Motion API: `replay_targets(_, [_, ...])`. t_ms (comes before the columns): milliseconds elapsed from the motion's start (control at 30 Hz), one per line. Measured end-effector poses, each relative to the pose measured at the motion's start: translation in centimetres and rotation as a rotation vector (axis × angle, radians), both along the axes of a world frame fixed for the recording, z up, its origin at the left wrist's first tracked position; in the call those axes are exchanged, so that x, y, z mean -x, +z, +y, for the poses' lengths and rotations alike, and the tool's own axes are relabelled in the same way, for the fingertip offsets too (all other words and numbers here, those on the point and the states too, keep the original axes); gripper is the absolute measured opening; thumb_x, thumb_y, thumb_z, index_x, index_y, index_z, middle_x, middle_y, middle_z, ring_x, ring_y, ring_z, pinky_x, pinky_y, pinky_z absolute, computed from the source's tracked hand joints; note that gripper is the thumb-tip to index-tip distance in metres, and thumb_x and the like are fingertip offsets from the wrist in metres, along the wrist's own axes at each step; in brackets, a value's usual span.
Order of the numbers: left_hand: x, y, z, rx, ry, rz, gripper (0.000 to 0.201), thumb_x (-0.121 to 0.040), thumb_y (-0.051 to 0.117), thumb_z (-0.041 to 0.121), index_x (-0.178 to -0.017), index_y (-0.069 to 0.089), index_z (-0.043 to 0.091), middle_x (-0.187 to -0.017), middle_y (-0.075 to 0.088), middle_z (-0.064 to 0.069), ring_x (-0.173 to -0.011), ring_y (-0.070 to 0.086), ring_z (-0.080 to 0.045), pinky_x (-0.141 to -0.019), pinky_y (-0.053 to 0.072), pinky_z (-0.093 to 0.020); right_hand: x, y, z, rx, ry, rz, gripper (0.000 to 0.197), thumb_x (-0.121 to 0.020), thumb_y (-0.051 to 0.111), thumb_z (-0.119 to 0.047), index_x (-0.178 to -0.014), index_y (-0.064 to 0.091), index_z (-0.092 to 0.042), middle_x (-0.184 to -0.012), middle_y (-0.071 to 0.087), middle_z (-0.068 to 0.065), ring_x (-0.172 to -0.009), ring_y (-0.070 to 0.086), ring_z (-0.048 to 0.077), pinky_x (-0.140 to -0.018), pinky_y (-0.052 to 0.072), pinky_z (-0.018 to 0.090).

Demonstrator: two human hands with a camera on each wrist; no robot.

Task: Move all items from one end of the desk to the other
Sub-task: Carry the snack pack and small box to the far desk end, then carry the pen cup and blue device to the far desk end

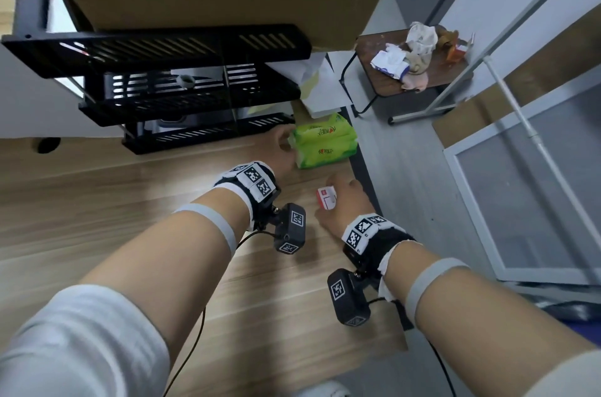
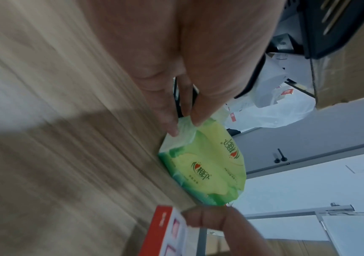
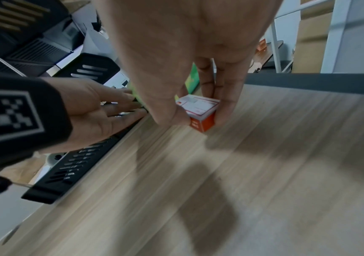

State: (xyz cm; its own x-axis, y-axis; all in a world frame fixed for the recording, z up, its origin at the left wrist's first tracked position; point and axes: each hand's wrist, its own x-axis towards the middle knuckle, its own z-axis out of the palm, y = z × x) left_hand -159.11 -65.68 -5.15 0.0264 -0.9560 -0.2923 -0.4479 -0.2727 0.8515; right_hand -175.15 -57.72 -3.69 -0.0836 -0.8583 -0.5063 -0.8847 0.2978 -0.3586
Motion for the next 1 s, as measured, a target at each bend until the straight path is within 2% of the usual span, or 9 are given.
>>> replay_targets(100, [-0.9,0.5,0.7,0.030,0.067,-0.010,0.053,-0.087,0.067,0.012,-0.139,0.053,0.015,-0.135,0.060,-0.005,-0.117,0.059,-0.015,-0.098,0.043,-0.021,-1.0,0.3,-0.7,0.017,0.035,-0.049,0.059,-0.075,0.070,-0.030,-0.127,0.044,-0.020,-0.120,0.049,0.012,-0.105,0.057,0.035,-0.087,0.052,0.040])
replay_targets(200, [-3.5,0.2,2.1,-0.051,0.172,-0.049,0.034,-0.091,0.063,0.011,-0.125,0.061,0.013,-0.115,0.066,-0.004,-0.079,0.066,-0.001,-0.078,0.052,-0.017,-3.6,0.2,-1.9,0.047,0.101,-0.089,0.062,-0.075,0.070,-0.032,-0.129,0.043,-0.023,-0.118,0.051,0.013,-0.102,0.058,0.036,-0.087,0.053,0.041])
replay_targets(333, [-8.0,-0.2,4.6,-0.204,0.256,0.066,0.011,-0.096,0.060,0.009,-0.094,0.062,0.019,-0.106,0.076,-0.009,-0.089,0.075,-0.023,-0.087,0.060,-0.041,-8.5,-0.7,-3.3,0.034,0.237,-0.095,0.069,-0.074,0.073,-0.032,-0.137,0.044,-0.024,-0.125,0.051,0.013,-0.106,0.058,0.034,-0.092,0.052,0.040])
replay_targets(433, [-11.2,0.7,5.7,-0.194,0.281,0.042,0.015,-0.097,0.055,0.002,-0.094,0.063,0.014,-0.097,0.075,-0.008,-0.081,0.073,-0.019,-0.074,0.061,-0.032,-11.2,-1.4,-4.8,0.032,0.302,-0.043,0.067,-0.075,0.072,-0.033,-0.134,0.041,-0.022,-0.126,0.054,0.014,-0.106,0.059,0.034,-0.087,0.052,0.037])
replay_targets(533, [-13.6,1.9,6.2,-0.145,0.297,-0.023,0.017,-0.096,0.057,0.004,-0.092,0.066,0.018,-0.095,0.069,-0.005,-0.088,0.068,-0.024,-0.073,0.057,-0.026,-12.5,-1.4,-6.7,0.104,0.242,0.029,0.055,-0.086,0.063,-0.025,-0.136,0.042,-0.016,-0.133,0.052,0.016,-0.116,0.055,0.037,-0.090,0.047,0.039])
replay_targets(633, [-14.6,3.1,7.0,-0.130,0.293,-0.014,0.015,-0.097,0.054,0.001,-0.102,0.065,0.010,-0.096,0.064,-0.008,-0.079,0.059,-0.017,-0.055,0.046,-0.009,-12.9,-1.0,-7.1,0.123,0.184,0.090,0.063,-0.095,0.055,-0.021,-0.151,0.027,-0.016,-0.158,0.020,0.023,-0.139,0.034,0.037,-0.108,0.036,0.039])
replay_targets(700, [-14.7,3.7,7.8,-0.117,0.291,-0.001,0.014,-0.098,0.054,0.002,-0.105,0.065,0.007,-0.095,0.063,-0.008,-0.074,0.058,-0.011,-0.054,0.045,-0.008,-12.8,-0.5,-6.0,0.115,0.138,0.097,0.074,-0.093,0.058,-0.015,-0.154,0.016,-0.016,-0.161,0.007,0.020,-0.144,0.024,0.036,-0.111,0.031,0.040])
replay_targets(867, [-15.3,6.0,10.6,-0.128,0.317,0.074,0.012,-0.099,0.054,0.007,-0.099,0.065,0.012,-0.095,0.063,-0.008,-0.082,0.060,-0.016,-0.068,0.051,-0.028,-12.9,0.4,-2.4,0.187,0.167,0.053,0.070,-0.082,0.058,-0.013,-0.145,0.027,-0.007,-0.148,0.029,0.021,-0.133,0.038,0.041,-0.106,0.041,0.047])
replay_targets(1000, [-17.8,8.0,14.1,-0.132,0.388,0.106,0.014,-0.099,0.053,0.006,-0.103,0.065,0.010,-0.095,0.064,-0.006,-0.082,0.061,-0.016,-0.067,0.050,-0.026,-15.4,2.2,-0.4,0.144,0.259,0.004,0.054,-0.087,0.054,-0.013,-0.138,0.036,-0.006,-0.135,0.043,0.017,-0.115,0.052,0.036,-0.084,0.045,0.034])
